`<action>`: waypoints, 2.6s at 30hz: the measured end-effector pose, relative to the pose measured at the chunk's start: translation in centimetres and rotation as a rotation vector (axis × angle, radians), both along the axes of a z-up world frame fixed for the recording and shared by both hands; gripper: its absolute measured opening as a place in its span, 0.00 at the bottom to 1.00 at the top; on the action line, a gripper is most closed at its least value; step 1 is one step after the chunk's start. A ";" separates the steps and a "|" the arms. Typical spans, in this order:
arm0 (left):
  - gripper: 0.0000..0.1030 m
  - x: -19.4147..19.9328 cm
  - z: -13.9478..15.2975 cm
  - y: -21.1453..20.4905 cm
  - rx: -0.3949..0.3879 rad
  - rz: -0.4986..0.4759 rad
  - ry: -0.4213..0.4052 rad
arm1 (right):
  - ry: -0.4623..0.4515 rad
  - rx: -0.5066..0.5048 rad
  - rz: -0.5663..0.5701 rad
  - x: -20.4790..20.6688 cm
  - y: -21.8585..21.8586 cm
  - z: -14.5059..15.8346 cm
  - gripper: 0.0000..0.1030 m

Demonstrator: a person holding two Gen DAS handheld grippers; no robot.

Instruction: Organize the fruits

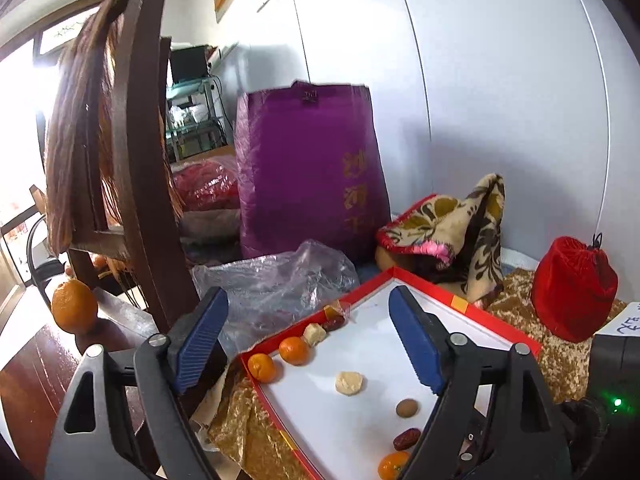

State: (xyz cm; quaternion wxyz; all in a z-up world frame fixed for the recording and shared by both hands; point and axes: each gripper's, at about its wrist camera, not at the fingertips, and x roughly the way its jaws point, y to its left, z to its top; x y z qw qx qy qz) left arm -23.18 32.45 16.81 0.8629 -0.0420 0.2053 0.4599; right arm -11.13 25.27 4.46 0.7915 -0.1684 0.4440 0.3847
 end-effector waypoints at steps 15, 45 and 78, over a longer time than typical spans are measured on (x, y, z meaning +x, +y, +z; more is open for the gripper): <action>1.00 -0.3 2.3 -4.7 0.002 -0.089 -0.048 | -0.182 0.129 0.009 -0.8 -10.2 10.6 0.47; 1.00 -0.3 2.5 -7.4 -0.043 -0.136 -0.064 | -0.294 0.250 0.051 -6.2 -14.7 13.9 0.67; 1.00 -0.2 2.3 -7.8 -0.042 -0.100 -0.049 | -0.322 0.233 0.071 -7.2 -14.4 13.7 0.71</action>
